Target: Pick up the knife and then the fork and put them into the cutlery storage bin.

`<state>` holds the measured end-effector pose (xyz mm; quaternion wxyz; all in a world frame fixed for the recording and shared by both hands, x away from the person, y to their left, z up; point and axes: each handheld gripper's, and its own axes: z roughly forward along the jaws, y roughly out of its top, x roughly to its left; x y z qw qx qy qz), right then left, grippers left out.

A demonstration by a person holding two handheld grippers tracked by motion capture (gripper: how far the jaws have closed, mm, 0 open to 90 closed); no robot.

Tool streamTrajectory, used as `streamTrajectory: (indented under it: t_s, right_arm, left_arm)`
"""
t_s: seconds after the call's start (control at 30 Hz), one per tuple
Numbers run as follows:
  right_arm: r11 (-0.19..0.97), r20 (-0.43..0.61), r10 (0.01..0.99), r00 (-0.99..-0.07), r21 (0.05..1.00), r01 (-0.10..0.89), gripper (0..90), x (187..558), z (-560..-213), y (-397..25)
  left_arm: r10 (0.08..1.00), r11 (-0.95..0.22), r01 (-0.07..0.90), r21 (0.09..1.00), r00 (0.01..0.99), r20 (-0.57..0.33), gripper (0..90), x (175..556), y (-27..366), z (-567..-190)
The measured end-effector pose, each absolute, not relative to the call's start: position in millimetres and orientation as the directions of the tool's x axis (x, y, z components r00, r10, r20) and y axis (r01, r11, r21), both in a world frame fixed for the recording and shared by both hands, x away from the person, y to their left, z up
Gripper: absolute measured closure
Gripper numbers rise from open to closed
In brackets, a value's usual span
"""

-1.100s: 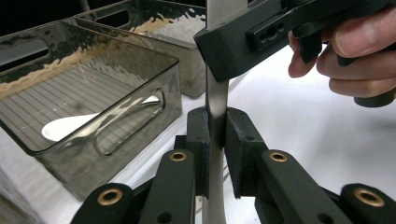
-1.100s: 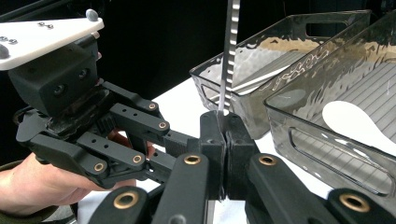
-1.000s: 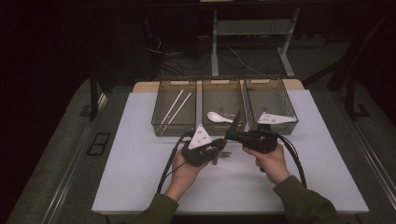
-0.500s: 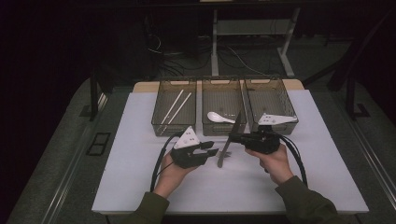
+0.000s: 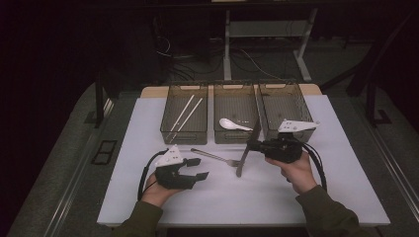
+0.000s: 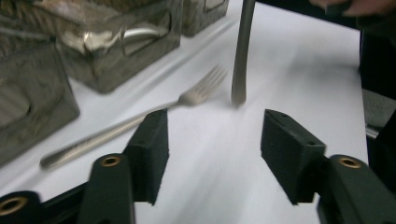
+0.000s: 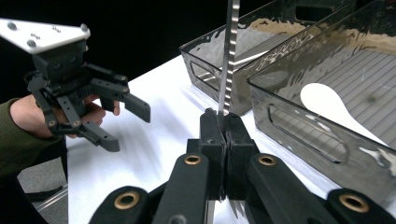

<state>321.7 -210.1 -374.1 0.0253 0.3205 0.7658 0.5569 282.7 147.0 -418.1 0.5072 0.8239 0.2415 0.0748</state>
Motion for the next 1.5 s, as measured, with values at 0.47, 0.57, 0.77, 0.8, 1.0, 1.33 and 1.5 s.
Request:
streamTrajectory:
  t_s: [0.47,0.57,0.77,0.8,1.0,1.33,1.5]
  right_arm:
    - [0.163,0.294,0.567,-0.770,0.875,0.455,88.6,324.6,-357.6,-237.5]
    - [0.152,0.290,0.583,-0.759,0.879,0.452,88.6,326.8,-351.5,-247.5]
    - [0.135,0.276,0.621,-0.734,0.884,0.447,88.6,333.3,-338.1,-268.0]
    - [0.135,0.272,0.624,-0.732,0.886,0.444,88.6,334.4,-336.9,-270.3]
    - [0.122,0.256,0.655,-0.711,0.893,0.434,88.6,341.8,-322.1,-285.4]
    - [0.112,0.217,0.721,-0.658,0.900,0.420,88.6,363.7,-295.0,-304.5]
    - [0.111,0.194,0.755,-0.626,0.903,0.415,88.6,375.1,-281.5,-312.7]
  left_arm:
    - [0.536,-0.378,0.346,0.859,0.838,-0.102,0.0,274.7,158.3,-428.3]
    - [0.535,-0.387,0.357,0.850,0.838,-0.109,0.0,275.2,156.2,-429.7]
    - [0.533,-0.407,0.372,0.834,0.838,-0.114,0.0,275.4,154.4,-431.2]
    - [0.535,-0.408,0.369,0.835,0.838,-0.109,0.0,274.9,154.0,-431.0]
    - [0.548,-0.417,0.357,0.836,0.832,-0.082,0.0,273.4,154.3,-429.5]
    - [0.550,-0.413,0.350,0.841,0.832,-0.076,0.0,273.2,155.2,-428.2]
    - [0.551,-0.406,0.347,0.845,0.831,-0.077,0.0,273.0,155.4,-427.4]
